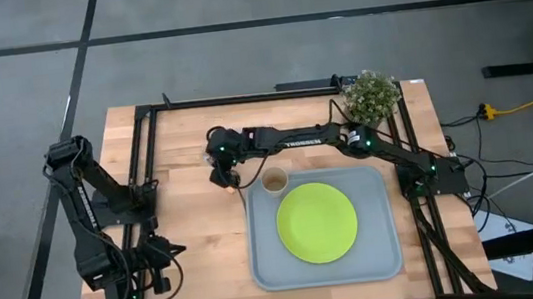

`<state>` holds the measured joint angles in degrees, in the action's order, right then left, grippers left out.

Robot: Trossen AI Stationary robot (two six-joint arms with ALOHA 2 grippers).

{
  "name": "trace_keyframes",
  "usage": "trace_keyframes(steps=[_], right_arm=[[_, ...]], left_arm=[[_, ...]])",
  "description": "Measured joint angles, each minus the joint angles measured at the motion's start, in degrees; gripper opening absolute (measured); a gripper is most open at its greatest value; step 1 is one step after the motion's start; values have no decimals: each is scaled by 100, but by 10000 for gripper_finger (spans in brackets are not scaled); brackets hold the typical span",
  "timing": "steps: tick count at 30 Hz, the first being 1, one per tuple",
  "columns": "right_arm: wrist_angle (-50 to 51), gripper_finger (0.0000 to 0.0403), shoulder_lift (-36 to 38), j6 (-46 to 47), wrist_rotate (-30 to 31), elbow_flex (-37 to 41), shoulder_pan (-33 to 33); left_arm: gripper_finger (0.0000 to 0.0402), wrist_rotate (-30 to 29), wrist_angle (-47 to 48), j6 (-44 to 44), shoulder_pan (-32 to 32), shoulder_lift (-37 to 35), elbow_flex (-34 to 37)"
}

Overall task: Pick and place plate/cup/fork/spoon on tray
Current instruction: Put the orange fork on the gray serving tray to the right side of the green serving tray

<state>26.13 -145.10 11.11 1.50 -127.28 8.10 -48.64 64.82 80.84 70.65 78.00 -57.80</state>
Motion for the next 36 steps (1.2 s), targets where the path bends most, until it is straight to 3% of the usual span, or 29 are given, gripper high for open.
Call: trace_keyframes(steps=[36], right_arm=[[-391,94,-553,39,93,9,-81]], left_arm=[[0,-17,-9,-35,-2,0,0]])
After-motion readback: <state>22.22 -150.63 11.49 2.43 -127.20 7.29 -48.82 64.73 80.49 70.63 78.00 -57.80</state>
